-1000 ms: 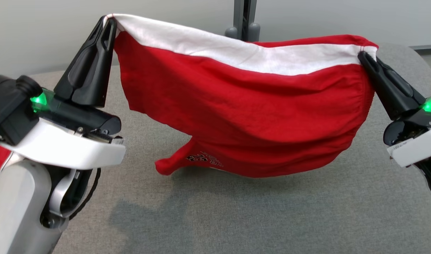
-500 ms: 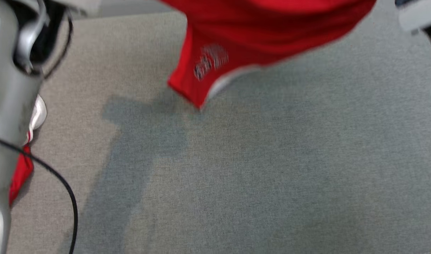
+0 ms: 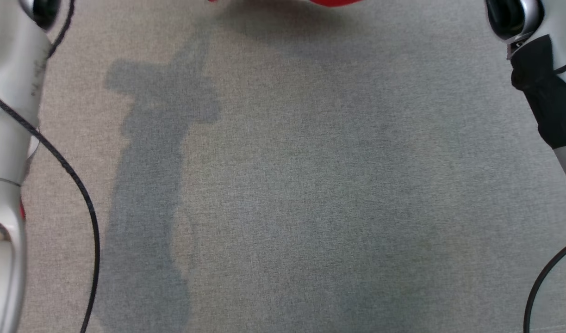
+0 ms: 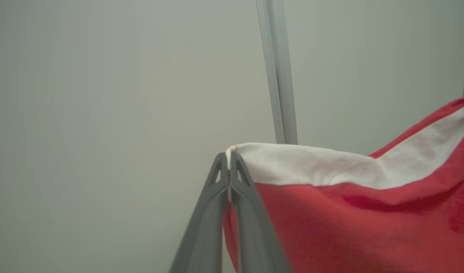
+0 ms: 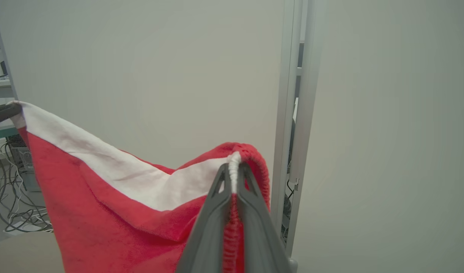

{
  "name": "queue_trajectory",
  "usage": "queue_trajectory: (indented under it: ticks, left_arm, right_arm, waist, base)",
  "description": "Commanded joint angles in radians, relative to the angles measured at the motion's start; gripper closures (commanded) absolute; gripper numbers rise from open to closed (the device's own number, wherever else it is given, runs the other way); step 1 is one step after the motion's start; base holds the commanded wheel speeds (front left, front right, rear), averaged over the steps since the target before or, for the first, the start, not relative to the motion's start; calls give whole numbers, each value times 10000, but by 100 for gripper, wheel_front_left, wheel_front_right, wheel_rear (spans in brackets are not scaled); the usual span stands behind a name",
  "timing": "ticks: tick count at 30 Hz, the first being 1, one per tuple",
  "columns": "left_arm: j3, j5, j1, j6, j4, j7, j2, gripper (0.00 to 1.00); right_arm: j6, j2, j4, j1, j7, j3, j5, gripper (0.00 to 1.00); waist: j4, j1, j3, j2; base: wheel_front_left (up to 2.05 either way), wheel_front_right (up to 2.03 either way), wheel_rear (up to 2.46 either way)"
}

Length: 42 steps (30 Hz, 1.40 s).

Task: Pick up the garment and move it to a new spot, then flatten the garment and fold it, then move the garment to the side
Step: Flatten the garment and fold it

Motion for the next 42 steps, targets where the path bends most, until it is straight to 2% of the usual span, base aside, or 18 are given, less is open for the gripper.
queue_trajectory:
  ticks: [1, 5, 9, 11, 12, 16, 20, 24, 25, 27, 35, 42]
  left_arm:
    - [-95, -122, 111, -77, 358, -118, -222, 100]
    - [-104, -490, 1170, -154, 687, -207, -676, 100]
    - [412, -748, 2927, -152, -180, -223, -839, 100]
    - [730, -619, 3987, -155, -788, -216, -868, 100]
    - [730, -619, 3987, -155, -788, -216, -868, 100]
    - [1434, -217, 6203, -127, -2246, -218, -949, 100]
    - [1987, 65, 8188, -144, -3741, -219, -1026, 100]
    - [2386, 429, 10056, -150, -5103, -218, -860, 100]
    - [2544, 602, 10863, -86, -5726, -219, -791, 100]
    - [2628, 798, 11639, 2, -6248, -219, -651, 100]
    - [2458, 1322, 13982, 623, -8073, 38, -336, 100]
    - [2275, 1426, 15187, 1055, -9626, 823, -70, 100]
  right_arm:
    - [1, 40, 357, -111, -114, 426, 80, 100]
    - [1, -162, 646, 623, -218, 1119, 484, 100]
    - [1, -520, 520, 1787, -294, 1655, 809, 100]
    - [1, -714, 214, 2488, -300, 1541, 946, 100]
    - [1, -714, 214, 2488, -300, 1541, 946, 100]
    - [1, -980, -893, 4407, -277, 802, 982, 100]
    - [1, -1101, -2149, 6423, -280, -112, 479, 100]
    - [1, -1025, -3458, 8441, -281, -906, -240, 100]
    - [1, -990, -4005, 9359, -280, -1240, -540, 100]
    - [1, -926, -4526, 10248, -280, -1506, -791, 100]
    - [1, -726, -6179, 12899, -24, -2601, -2077, 100]
    - [1, -64, -7966, 14780, 931, -3466, -2816, 100]
  waist:
    - [93, 0, 287, 0]
    - [233, 0, 534, 0]
    - [311, 0, 594, 0]
    - [325, 0, 570, 0]
    - [325, 0, 570, 0]
    - [293, 0, 281, 0]
    - [248, 0, -201, 0]
    - [107, 0, -755, 0]
    - [68, 0, -1001, 0]
    - [50, 0, -1219, 0]
    - [12, 0, -1895, 0]
    - [22, 0, -2229, 0]
  base:
    - [0, 0, 0]
    - [0, 0, 0]
    - [0, 0, 0]
    - [0, 0, 0]
    - [0, 0, 0]
    - [0, 0, 0]
    - [0, 0, 0]
    - [0, 0, 0]
    - [0, 0, 0]
    - [0, 0, 0]
    - [0, 0, 0]
    - [0, 0, 0]
